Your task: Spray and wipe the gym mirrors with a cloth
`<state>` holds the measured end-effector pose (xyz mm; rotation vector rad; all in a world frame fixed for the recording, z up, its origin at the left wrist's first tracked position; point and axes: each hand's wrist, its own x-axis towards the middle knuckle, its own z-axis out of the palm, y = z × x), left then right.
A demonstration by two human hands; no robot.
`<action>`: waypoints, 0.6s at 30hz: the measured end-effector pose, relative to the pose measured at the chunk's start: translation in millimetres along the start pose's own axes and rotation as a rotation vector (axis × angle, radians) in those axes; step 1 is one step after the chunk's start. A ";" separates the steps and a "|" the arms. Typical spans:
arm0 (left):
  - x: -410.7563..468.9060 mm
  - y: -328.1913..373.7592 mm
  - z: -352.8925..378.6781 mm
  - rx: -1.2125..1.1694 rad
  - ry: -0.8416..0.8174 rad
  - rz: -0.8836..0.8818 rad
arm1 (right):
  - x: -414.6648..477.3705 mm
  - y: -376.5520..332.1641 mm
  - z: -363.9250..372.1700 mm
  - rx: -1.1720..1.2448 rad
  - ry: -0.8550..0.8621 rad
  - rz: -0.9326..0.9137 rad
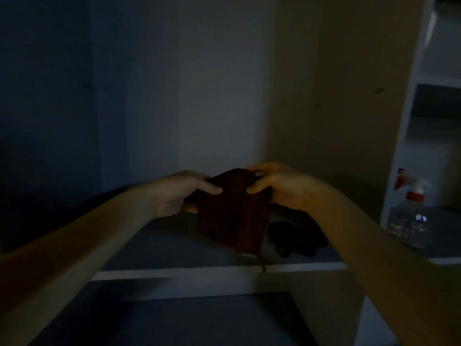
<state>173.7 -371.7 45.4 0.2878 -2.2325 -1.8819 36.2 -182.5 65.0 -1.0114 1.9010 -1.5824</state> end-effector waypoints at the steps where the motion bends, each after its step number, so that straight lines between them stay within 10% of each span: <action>1: -3.0 -3.8 -11.7 0.026 -0.006 -0.028 | 8.8 1.2 9.4 -0.037 0.040 0.002; 7: -1.3 -59.2 -63.3 0.797 0.388 0.107 | 41.8 35.6 59.1 -0.829 0.319 -0.263; 13: -20.6 -117.8 -49.1 1.123 0.075 0.151 | 5.1 82.9 110.2 -1.121 -0.140 -0.238; 18: -25.0 -110.5 -40.2 1.149 0.115 0.168 | -16.6 88.7 113.9 -1.200 -0.131 -0.203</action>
